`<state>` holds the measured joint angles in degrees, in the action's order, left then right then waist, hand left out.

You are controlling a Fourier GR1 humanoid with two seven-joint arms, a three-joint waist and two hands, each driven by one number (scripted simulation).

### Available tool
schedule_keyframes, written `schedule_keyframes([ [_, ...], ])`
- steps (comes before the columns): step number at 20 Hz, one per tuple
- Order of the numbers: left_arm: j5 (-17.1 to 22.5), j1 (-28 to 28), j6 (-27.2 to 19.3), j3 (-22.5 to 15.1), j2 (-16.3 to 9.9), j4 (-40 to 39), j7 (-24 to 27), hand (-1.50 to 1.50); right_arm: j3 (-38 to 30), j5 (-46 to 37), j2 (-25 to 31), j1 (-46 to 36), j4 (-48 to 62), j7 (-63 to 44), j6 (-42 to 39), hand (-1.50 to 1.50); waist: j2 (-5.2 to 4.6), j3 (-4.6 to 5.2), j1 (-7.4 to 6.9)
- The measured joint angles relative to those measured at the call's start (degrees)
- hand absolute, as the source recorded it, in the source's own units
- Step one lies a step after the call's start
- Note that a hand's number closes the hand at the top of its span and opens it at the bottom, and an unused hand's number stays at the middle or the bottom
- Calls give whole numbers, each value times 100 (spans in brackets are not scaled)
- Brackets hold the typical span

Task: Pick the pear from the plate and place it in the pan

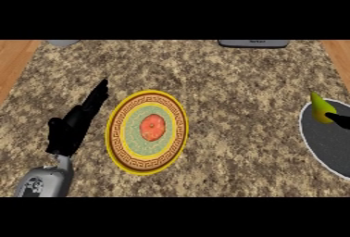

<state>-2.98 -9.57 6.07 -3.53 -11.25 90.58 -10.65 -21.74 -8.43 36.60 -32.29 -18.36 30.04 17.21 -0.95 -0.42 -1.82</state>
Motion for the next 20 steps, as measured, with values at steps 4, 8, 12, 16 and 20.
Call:
schedule_keyframes([
  [4, 29, -2, 36, 70, -49, -4, -21, 0, -503, 532, 135, 68, 214, 478, -757, -150, 4, 2, 15],
  [8, -18, -18, 16, 93, -33, -92, 47, 0, -786, 841, 416, 337, 444, 897, -1711, -150, 16, 9, 57],
  [12, 28, 7, 74, 149, -67, -35, -15, 0, -923, 985, 581, 771, 601, 1512, -2469, -150, 30, 10, 77],
  [16, 24, 77, 63, 165, -30, 39, -18, 0, -1067, 1126, 661, 1224, 634, 2244, -2929, -150, 47, 14, 101],
  [20, -44, 29, 45, 133, 30, 45, -90, 0, -1083, 1163, 634, 1559, 654, 2464, -2986, -150, 58, 17, 119],
])
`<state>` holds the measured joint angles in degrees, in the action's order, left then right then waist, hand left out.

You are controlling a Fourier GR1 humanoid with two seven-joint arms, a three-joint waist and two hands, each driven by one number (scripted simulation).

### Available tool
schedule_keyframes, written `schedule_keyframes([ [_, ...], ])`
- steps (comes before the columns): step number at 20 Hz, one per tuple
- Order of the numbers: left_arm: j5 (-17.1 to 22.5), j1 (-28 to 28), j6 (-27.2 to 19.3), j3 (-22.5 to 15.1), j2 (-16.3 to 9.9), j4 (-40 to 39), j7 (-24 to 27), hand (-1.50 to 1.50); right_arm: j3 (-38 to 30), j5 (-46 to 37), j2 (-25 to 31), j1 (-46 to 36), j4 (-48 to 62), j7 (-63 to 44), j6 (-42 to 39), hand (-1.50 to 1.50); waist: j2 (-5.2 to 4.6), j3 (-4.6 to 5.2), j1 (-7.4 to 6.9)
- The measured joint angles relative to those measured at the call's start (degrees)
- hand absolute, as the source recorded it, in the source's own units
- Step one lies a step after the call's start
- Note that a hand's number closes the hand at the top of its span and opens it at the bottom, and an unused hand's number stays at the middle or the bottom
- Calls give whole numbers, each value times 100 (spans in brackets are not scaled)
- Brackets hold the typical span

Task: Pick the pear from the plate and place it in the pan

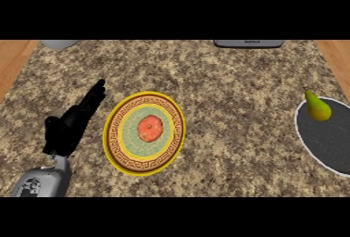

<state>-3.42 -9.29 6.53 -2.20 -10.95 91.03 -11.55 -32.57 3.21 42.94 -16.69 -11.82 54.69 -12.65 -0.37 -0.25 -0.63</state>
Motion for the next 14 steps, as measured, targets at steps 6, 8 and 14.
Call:
schedule_keyframes([
  [6, 20, 117, 61, 76, -43, 134, -61, 0, -22, 106, -179, 561, -157, 199, -67, -150, 19, 5, 35],
  [8, -17, 187, 42, 32, -4, 216, -94, 0, -26, 138, -218, 710, -235, 240, -83, -150, 24, 5, 40],
  [14, -104, 246, 10, 1, 58, 214, -54, 0, -8, 203, -436, 1191, -507, 383, -59, -150, 32, 8, 70],
])
